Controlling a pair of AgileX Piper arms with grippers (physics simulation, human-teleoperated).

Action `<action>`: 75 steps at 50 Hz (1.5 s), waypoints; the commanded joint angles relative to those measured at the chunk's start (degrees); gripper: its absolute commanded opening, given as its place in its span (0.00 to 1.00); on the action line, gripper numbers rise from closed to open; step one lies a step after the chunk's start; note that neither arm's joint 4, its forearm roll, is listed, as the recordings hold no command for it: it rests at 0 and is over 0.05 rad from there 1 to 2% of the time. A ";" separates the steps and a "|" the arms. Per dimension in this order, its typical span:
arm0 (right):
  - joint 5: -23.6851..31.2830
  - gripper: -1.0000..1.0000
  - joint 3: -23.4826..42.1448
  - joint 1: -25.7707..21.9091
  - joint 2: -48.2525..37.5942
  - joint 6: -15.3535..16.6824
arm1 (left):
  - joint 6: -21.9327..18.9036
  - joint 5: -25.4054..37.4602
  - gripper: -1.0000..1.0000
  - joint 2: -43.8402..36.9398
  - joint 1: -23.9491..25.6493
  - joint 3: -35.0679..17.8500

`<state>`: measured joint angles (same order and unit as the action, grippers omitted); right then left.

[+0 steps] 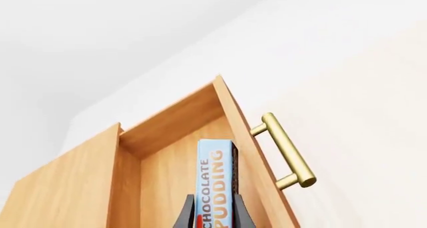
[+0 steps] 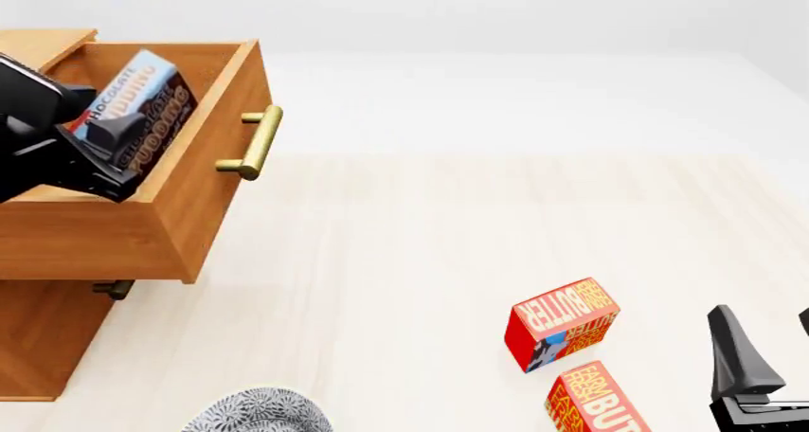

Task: Put the chocolate pudding in the top drawer of the cabinet and close it.

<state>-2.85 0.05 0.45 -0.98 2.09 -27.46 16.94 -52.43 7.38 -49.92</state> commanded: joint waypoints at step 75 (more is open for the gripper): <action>0.00 1.00 0.00 0.00 0.00 0.00 | 9.50 16.67 1.00 5.70 17.49 -15.86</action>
<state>-2.85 0.05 0.45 -0.98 2.09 -17.79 33.47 -46.75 21.72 -65.96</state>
